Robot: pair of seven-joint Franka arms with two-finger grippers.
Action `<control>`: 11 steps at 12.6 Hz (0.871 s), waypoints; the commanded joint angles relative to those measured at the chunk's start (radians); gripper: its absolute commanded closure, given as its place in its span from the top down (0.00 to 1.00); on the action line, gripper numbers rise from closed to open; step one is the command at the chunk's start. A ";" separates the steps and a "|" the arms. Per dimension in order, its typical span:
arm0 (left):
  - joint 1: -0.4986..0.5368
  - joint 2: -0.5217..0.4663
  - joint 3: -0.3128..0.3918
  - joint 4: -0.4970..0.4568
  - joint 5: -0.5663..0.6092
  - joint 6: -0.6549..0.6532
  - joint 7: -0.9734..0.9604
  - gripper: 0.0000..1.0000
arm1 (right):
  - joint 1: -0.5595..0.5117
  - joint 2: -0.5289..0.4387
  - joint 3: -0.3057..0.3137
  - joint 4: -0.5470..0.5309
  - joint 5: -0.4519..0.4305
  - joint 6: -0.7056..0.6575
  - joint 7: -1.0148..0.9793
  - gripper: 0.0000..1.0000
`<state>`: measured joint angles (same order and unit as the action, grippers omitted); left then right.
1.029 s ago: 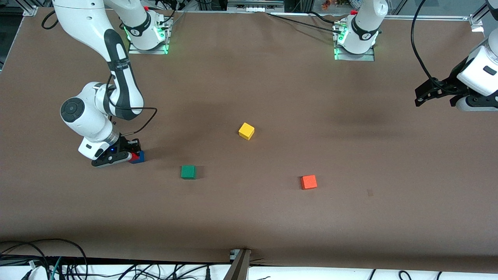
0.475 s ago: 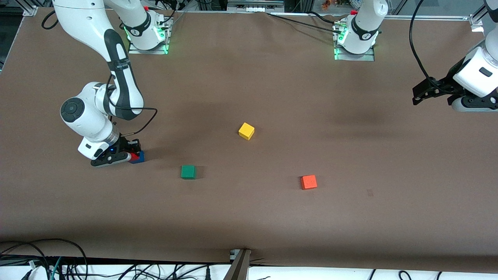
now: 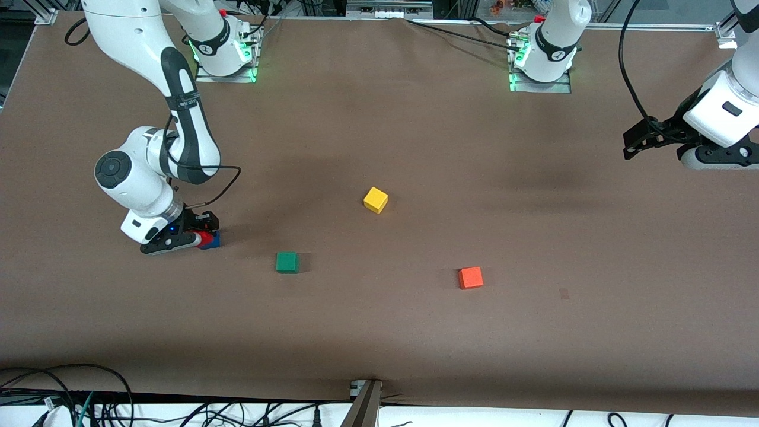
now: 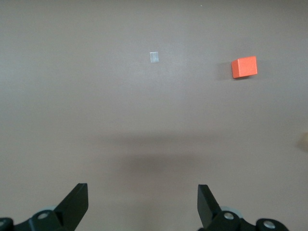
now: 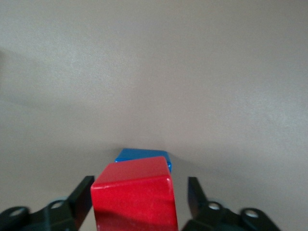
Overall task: Pass red block to right arm, stack on blue
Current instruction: 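Open the right gripper and lift it off the red cube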
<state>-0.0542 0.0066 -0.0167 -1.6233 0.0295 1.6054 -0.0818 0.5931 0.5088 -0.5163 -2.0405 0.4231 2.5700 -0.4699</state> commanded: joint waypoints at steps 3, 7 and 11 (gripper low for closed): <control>-0.007 0.010 0.003 0.031 0.017 -0.024 -0.018 1.00 | 0.005 -0.025 -0.007 0.011 -0.004 0.007 0.007 1.00; -0.006 0.010 0.003 0.033 0.017 -0.024 -0.013 1.00 | 0.004 -0.061 -0.013 0.060 -0.004 -0.091 0.013 1.00; -0.006 0.010 0.003 0.033 0.017 -0.024 -0.018 1.00 | -0.006 -0.061 -0.060 0.201 -0.006 -0.365 0.014 1.00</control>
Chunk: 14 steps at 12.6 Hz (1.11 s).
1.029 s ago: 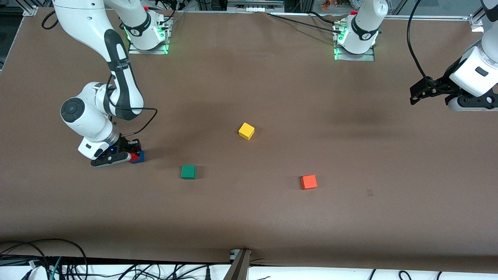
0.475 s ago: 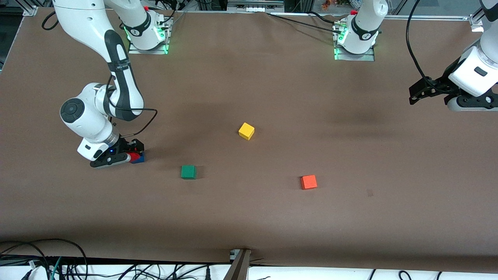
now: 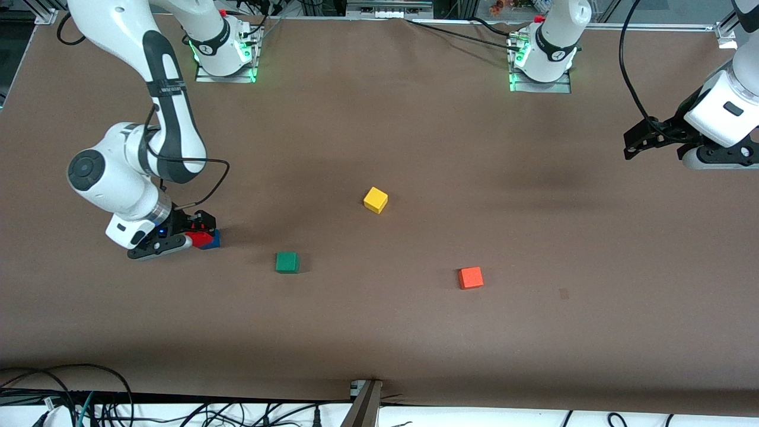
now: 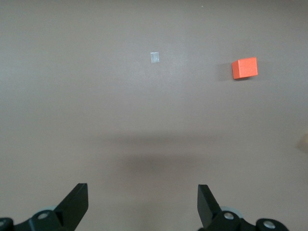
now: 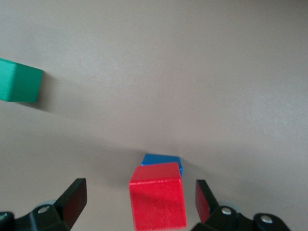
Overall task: Pass red block to right arm, stack on blue
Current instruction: 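Open the right gripper and lift it off the red cube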
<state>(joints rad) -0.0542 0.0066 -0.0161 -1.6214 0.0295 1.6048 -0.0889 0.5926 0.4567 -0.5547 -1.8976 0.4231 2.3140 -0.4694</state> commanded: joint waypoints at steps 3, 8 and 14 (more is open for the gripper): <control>-0.007 0.010 0.002 0.031 0.017 -0.023 -0.011 1.00 | -0.033 -0.001 -0.037 0.158 -0.006 -0.279 0.020 1.00; -0.007 0.010 0.001 0.032 0.017 -0.023 -0.011 1.00 | -0.056 0.000 -0.037 0.290 -0.007 -0.473 0.155 1.00; -0.009 0.010 -0.001 0.032 0.017 -0.023 -0.012 1.00 | -0.095 -0.022 -0.047 0.457 -0.128 -0.769 0.291 1.00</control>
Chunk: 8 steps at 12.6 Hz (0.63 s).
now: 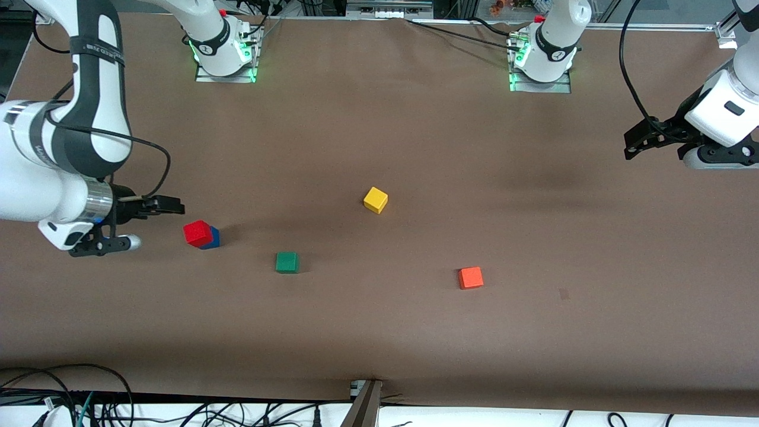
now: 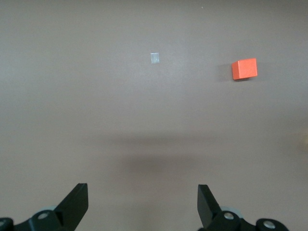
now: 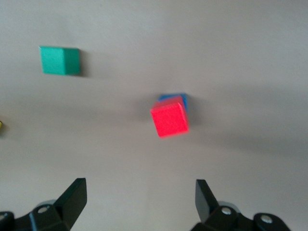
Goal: Pass red block to right arm, stack on blue
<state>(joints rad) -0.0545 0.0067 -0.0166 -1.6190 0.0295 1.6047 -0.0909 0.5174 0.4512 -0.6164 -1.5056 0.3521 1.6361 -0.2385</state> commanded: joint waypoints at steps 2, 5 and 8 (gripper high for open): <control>-0.007 0.010 -0.008 0.030 0.017 -0.023 -0.010 1.00 | -0.136 -0.101 0.160 0.065 -0.154 -0.146 0.109 1.00; -0.007 0.010 -0.008 0.030 0.017 -0.025 -0.010 1.00 | -0.367 -0.273 0.498 0.016 -0.358 -0.208 0.255 1.00; -0.008 0.010 -0.013 0.030 0.017 -0.034 -0.009 1.00 | -0.422 -0.389 0.549 -0.031 -0.357 -0.220 0.254 1.00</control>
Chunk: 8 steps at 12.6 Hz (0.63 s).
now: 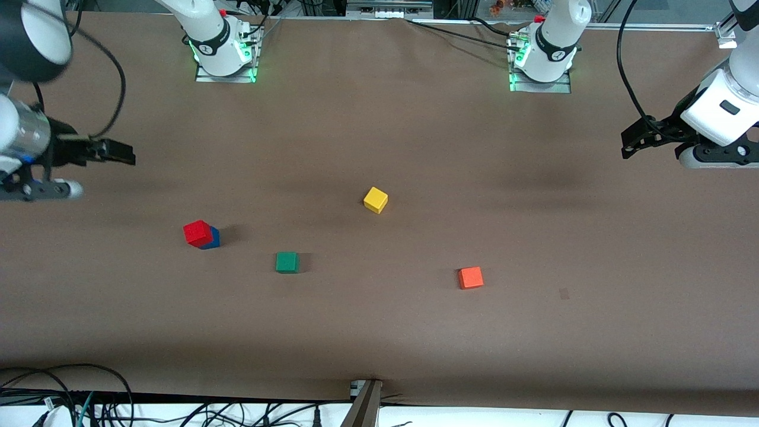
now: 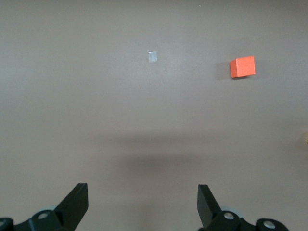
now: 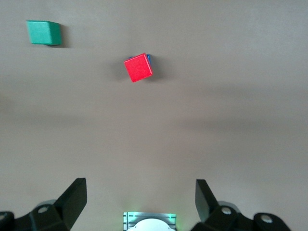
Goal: Pass red block to right arm, stack on blue
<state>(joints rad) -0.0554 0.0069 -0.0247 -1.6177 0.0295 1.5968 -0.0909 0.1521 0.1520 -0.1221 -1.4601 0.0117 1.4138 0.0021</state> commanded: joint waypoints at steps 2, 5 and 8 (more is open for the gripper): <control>-0.004 0.008 -0.011 0.029 0.017 -0.029 -0.006 1.00 | -0.100 -0.178 0.081 -0.082 -0.016 -0.018 0.013 1.00; -0.004 0.008 -0.011 0.029 0.017 -0.032 -0.009 1.00 | -0.108 -0.238 0.082 -0.083 -0.013 -0.024 0.012 1.00; -0.004 0.010 -0.012 0.029 0.018 -0.032 -0.001 1.00 | -0.108 -0.227 0.078 -0.077 -0.019 -0.082 0.013 1.00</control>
<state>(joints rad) -0.0561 0.0068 -0.0330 -1.6169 0.0295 1.5876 -0.0909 0.0661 -0.0771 -0.0652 -1.5189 0.0063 1.3558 0.0035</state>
